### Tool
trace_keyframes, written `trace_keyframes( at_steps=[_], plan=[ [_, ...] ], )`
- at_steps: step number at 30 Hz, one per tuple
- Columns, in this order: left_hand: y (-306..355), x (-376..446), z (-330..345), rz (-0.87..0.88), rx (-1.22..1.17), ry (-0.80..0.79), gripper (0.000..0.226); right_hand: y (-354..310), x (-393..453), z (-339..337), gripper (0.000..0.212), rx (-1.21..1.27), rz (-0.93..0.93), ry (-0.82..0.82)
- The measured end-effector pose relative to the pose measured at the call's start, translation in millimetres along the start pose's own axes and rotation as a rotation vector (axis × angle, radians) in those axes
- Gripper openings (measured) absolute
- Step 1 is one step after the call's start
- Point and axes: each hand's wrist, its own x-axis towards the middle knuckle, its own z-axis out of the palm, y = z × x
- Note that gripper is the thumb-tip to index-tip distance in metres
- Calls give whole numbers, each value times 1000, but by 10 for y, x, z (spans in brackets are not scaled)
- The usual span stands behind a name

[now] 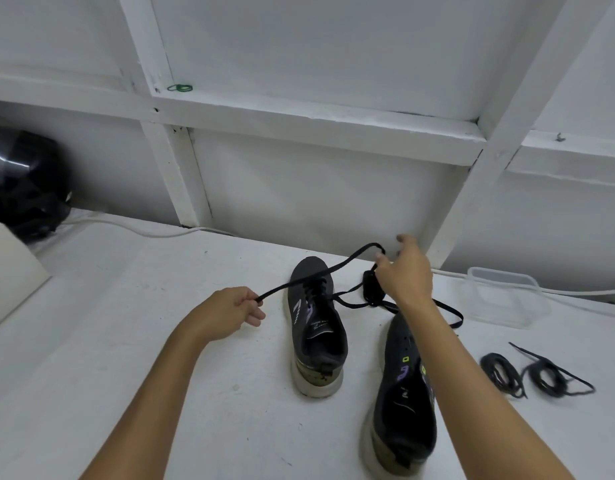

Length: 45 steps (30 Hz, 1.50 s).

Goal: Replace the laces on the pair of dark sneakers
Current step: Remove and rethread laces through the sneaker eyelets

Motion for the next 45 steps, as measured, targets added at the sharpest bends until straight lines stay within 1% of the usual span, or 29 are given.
trace_keyframes(
  at_steps=[1,2,3,4,5,6,7,8,11,13,18,21,25,29,35,41,45],
  plan=[
    [13,5,52,-10,-113,25,16,4,-71,39,53,-43,-11,10],
    [29,8,109,-16,-230,51,14,-10,-152,71,55,-67,-38,9],
    [51,9,168,-23,-315,80,14,-25,-226,109,46,-65,-74,-24],
    [71,9,226,-32,-364,109,14,-30,-286,151,31,-56,-108,-100],
    [87,11,289,-40,-409,124,13,-24,-346,191,16,-61,-132,-213],
    [100,13,359,-45,-473,124,13,-19,-405,220,8,-92,-166,-334],
    [118,12,431,-43,-545,112,12,-13,-461,240,8,-135,-206,-430],
    [135,7,503,-29,-602,101,10,-3,-499,264,8,-178,-243,-488],
    [163,-17,677,28,-716,115,9,5,-551,317,7,-233,-341,-498],
    [164,-31,743,58,-698,149,10,25,-548,348,8,-237,-384,-509],
    [153,-35,839,119,-432,276,9,78,-546,437,10,-183,-390,-515],
    [147,-35,825,126,-368,278,10,116,-544,462,11,-134,-376,-515],
    [140,-42,811,116,-317,284,9,156,-551,462,12,-87,-361,-566],
    [147,-48,817,106,-314,305,8,184,-550,472,11,-38,-342,-583],
    [141,-54,847,148,-240,368,7,210,-559,488,11,11,-331,-584],
    [137,-38,835,135,-320,327,11,231,-571,505,10,31,-319,-579],
    [130,-15,852,135,-340,303,9,233,-554,500,9,37,-301,-596]
  ],
)
